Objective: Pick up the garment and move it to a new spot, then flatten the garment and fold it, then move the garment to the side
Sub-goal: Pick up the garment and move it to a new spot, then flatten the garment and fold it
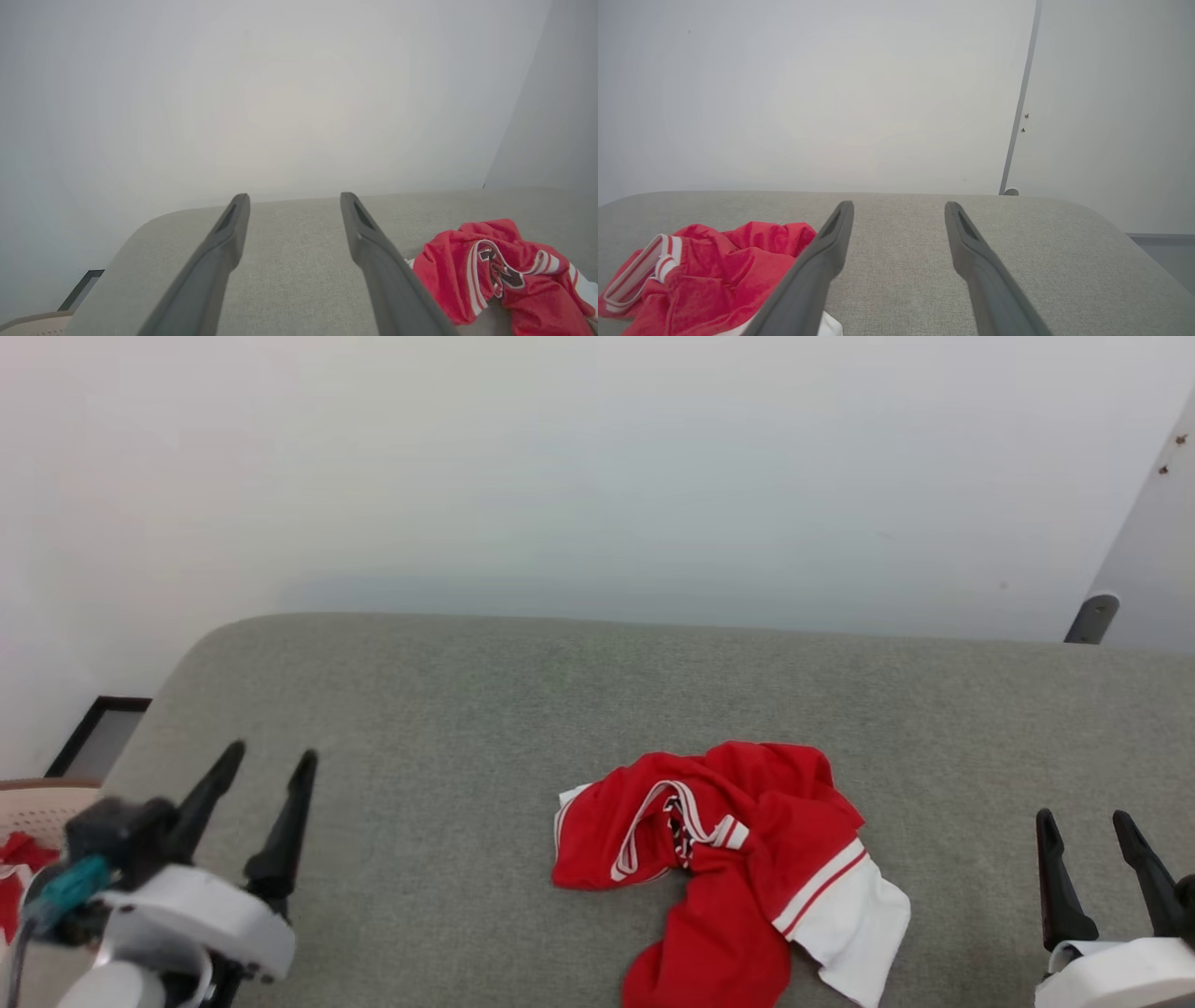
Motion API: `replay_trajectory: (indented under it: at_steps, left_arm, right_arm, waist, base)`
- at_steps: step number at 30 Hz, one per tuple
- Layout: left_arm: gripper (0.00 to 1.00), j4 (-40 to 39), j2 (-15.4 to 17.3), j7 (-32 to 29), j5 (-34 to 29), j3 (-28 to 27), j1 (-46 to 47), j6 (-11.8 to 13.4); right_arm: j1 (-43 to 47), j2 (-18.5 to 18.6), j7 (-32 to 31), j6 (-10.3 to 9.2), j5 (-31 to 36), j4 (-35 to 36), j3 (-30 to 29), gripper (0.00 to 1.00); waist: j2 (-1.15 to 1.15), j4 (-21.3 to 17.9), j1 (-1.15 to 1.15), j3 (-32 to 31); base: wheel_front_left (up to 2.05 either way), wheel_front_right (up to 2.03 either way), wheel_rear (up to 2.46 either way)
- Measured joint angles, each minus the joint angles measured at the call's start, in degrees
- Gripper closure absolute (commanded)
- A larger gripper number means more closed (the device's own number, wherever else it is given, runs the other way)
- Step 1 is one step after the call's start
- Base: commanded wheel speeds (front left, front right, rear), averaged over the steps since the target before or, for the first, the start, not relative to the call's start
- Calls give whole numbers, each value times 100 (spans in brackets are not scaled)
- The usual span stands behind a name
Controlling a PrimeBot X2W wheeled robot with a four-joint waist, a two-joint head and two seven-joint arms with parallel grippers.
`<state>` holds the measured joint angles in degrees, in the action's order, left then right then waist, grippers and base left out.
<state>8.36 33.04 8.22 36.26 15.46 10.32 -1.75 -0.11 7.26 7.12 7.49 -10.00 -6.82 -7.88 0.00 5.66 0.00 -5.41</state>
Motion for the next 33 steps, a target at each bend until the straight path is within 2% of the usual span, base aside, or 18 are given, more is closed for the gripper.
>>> replay_trajectory:
  at_steps: [7,18,33]
  left_arm:
    - [0,186,-1,396,10,-218,-237,109]
    - [0,132,-12,417,94,-272,-293,126]
    - [0,-234,-119,238,87,-55,-68,209]
  right_arm:
    - [81,11,18,0,-8,-37,-52,0]
    - [90,74,-302,0,-99,-90,147,0]
    - [-191,327,-2396,0,-809,-684,895,0]
  waist:
    - [0,56,0,4]
    - [0,98,0,143]
    - [0,383,0,585]
  base:
    - [0,0,0]
    - [0,0,0]
    - [0,0,0]
